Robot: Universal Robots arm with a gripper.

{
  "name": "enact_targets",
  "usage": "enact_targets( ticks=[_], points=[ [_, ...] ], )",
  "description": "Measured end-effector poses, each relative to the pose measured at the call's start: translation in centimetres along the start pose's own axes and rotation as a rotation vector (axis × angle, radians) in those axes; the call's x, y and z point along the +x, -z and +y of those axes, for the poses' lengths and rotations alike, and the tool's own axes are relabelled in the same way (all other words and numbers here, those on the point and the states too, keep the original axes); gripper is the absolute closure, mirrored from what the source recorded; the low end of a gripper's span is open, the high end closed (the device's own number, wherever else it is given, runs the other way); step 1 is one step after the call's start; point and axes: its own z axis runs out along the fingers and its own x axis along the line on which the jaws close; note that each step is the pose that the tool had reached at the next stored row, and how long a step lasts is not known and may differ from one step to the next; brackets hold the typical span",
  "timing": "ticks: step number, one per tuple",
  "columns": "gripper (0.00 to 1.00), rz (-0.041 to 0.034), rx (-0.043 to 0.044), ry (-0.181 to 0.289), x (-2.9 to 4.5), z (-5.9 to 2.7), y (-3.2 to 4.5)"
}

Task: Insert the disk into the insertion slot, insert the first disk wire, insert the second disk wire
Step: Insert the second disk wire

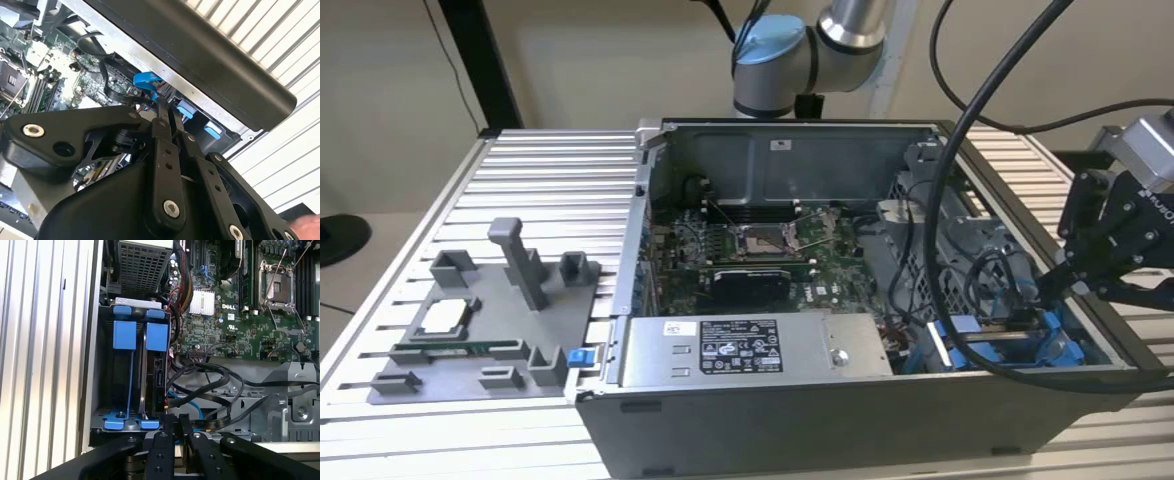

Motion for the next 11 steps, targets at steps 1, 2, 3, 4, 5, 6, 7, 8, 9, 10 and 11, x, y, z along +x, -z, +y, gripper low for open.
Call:
enact_targets(
  ticks=[1,2,3,4,5,6,7,8,9,10,11],
  points=[
    [1.00,-0.0001,0.0000,0.000,0.00,0.00,0.00],
    [1.00,-0.0002,0.0000,0.000,0.00,0.00,0.00],
    [1.00,-0.0004,0.0000,0.000,0.00,0.01,0.00],
    [1.00,-0.0007,0.0000,0.000,0.00,0.01,0.00],
    [1.00,-0.0013,0.0000,0.000,0.00,0.02,0.00],
    [1.00,-0.0021,0.0001,0.000,0.00,0.06,0.03],
    [1.00,-0.0040,0.0002,0.000,-0.02,0.14,0.15],
    [1.00,-0.0065,0.0002,0.001,-0.07,0.26,0.36],
    [1.00,-0.0083,0.0002,0.001,-0.12,0.38,0.54],
    [1.00,-0.0098,0.0002,0.001,-0.16,0.53,0.72],
    [1.00,-0.0115,0.0002,0.002,-0.19,0.69,0.86]
  ],
)
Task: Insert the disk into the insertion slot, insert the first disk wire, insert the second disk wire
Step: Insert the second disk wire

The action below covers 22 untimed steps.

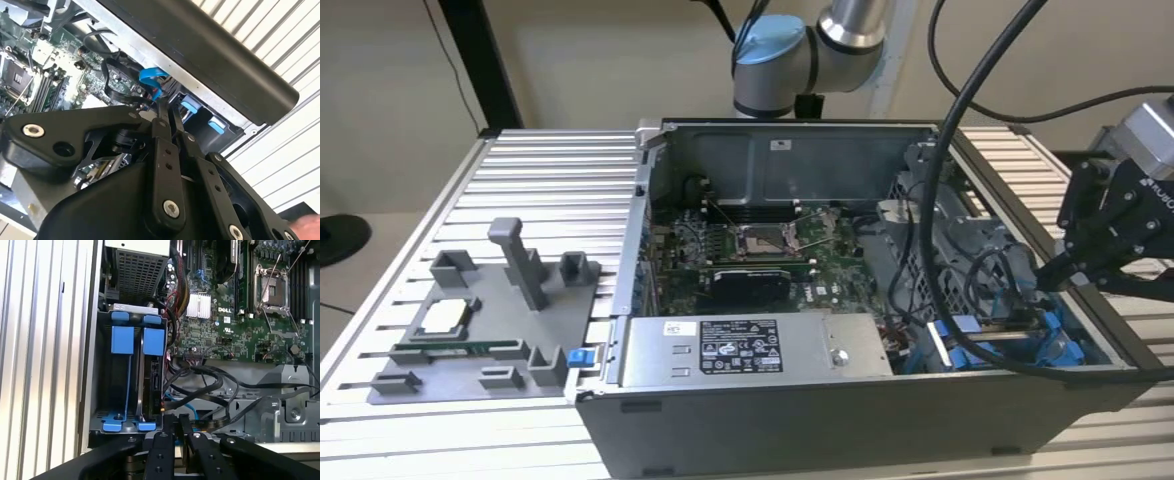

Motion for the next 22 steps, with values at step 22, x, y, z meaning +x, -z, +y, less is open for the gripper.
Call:
enact_targets(
  ticks=[22],
  points=[
    [1.00,-0.0168,0.0154,0.006,1.55,5.14,0.27]
  ],
)
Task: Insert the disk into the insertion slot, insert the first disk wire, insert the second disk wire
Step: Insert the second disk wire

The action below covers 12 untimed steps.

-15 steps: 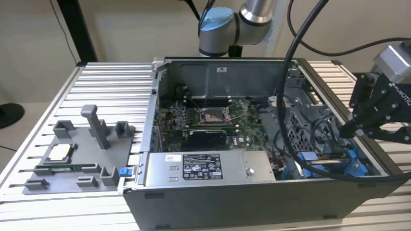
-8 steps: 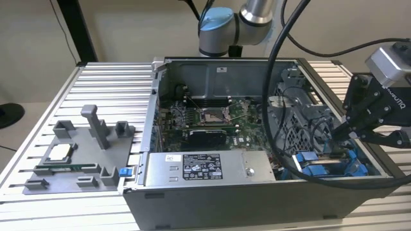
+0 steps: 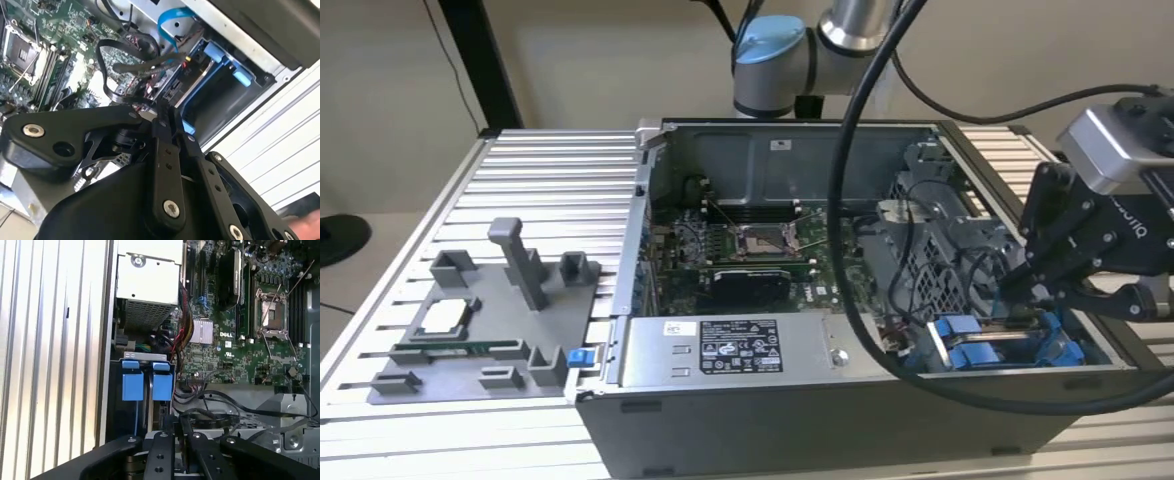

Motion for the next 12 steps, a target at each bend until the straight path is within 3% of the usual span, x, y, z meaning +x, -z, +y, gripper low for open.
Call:
enact_targets(
  ticks=[3,10,12],
  points=[
    [1.00,0.0002,0.0046,0.001,0.15,0.49,-0.03],
    [1.00,0.0002,0.0051,0.001,0.16,0.51,-0.03],
    [1.00,0.0008,0.0154,0.004,0.16,0.62,-0.04]
  ],
)
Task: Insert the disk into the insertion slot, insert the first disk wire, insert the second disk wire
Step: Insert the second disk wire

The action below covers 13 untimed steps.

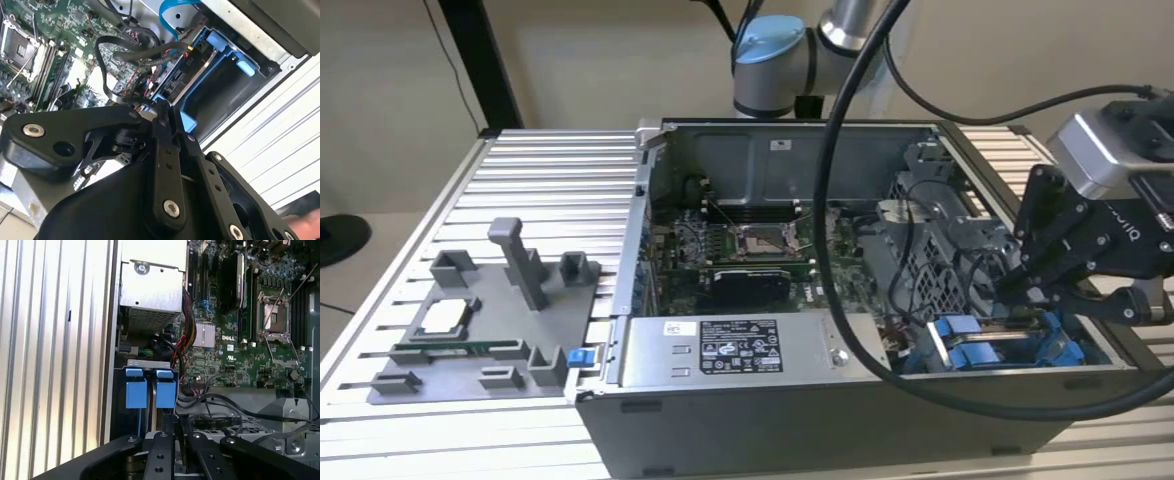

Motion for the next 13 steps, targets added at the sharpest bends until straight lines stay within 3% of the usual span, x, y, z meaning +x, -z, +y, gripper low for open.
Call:
enact_targets(
  ticks=[13],
  points=[
    [1.00,0.0084,0.1755,0.039,-0.02,1.62,-0.29]
  ],
)
